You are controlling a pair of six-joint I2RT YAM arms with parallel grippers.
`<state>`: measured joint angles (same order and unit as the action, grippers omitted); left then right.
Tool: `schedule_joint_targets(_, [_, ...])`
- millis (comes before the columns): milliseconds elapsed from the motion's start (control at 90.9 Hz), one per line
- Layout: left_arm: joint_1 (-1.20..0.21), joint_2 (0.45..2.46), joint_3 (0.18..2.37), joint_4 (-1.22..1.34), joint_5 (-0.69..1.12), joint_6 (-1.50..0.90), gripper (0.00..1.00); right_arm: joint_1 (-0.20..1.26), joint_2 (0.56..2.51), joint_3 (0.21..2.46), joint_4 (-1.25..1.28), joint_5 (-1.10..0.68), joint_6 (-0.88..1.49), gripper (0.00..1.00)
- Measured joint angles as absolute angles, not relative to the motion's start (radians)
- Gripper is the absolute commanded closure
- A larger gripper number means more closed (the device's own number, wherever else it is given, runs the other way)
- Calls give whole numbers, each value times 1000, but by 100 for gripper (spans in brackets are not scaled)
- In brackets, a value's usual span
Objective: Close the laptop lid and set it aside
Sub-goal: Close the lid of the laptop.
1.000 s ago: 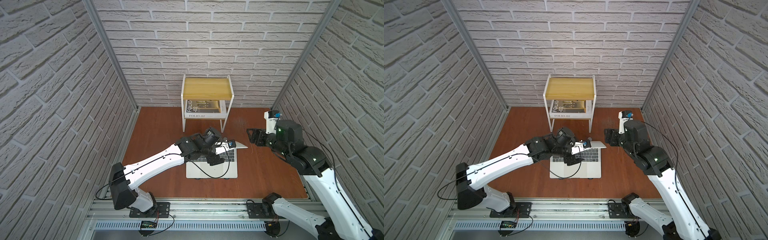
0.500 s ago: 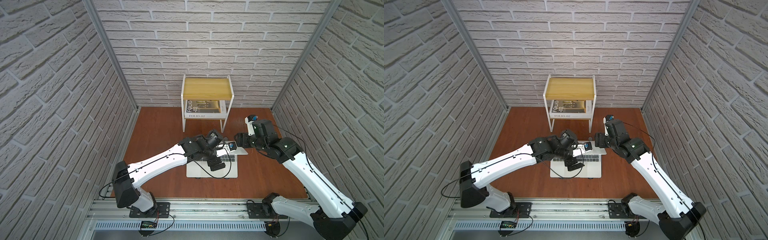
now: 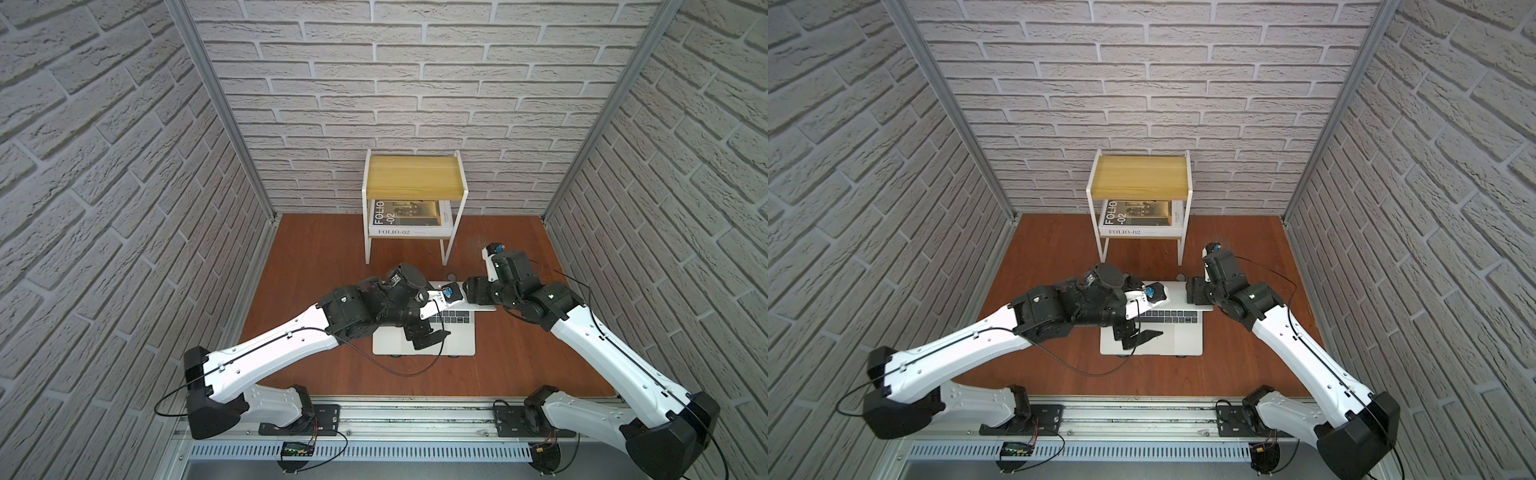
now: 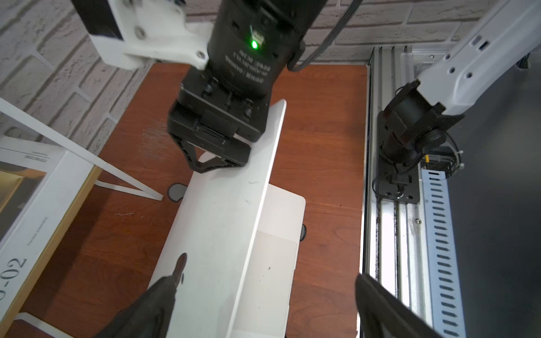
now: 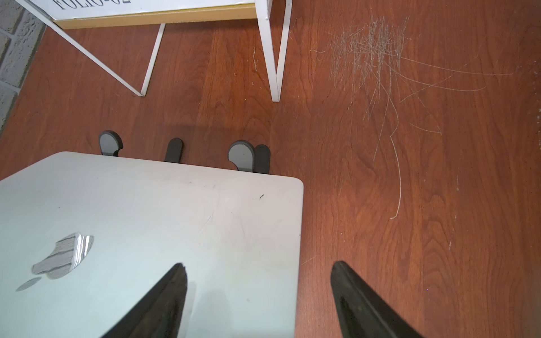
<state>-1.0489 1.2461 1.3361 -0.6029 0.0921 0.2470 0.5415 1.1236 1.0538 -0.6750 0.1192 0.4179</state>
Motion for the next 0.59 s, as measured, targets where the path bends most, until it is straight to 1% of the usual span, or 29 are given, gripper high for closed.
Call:
schedule_joint_targets(66, [-1028, 1188, 1296, -545, 86, 216, 2, 542, 1124, 1032, -657, 120, 420, 19])
schedule_joint_targets(132, [-971, 1131, 1254, -476, 88, 151, 2, 542, 1124, 1012, -642, 120, 423, 19])
schedule_joint_targets(198, [-870, 1077, 1198, -399, 97, 62, 2, 542, 1123, 994, -626, 120, 426, 19])
schedule_joint_targets(275, [-721, 1021, 1111, -318, 105, -58, 2, 542, 1122, 969, -605, 121, 436, 19])
schedule_joint_targets(385, [-546, 962, 969, -258, 128, -190, 1, 540, 1123, 935, -575, 116, 447, 18])
schedule_joint_targets(495, [-432, 903, 821, -250, 168, -284, 2, 518, 1122, 904, -528, 70, 457, 18])
schedule_joint_targets(594, [-359, 852, 715, -255, 207, -343, 3, 494, 1115, 871, -488, 21, 467, 17])
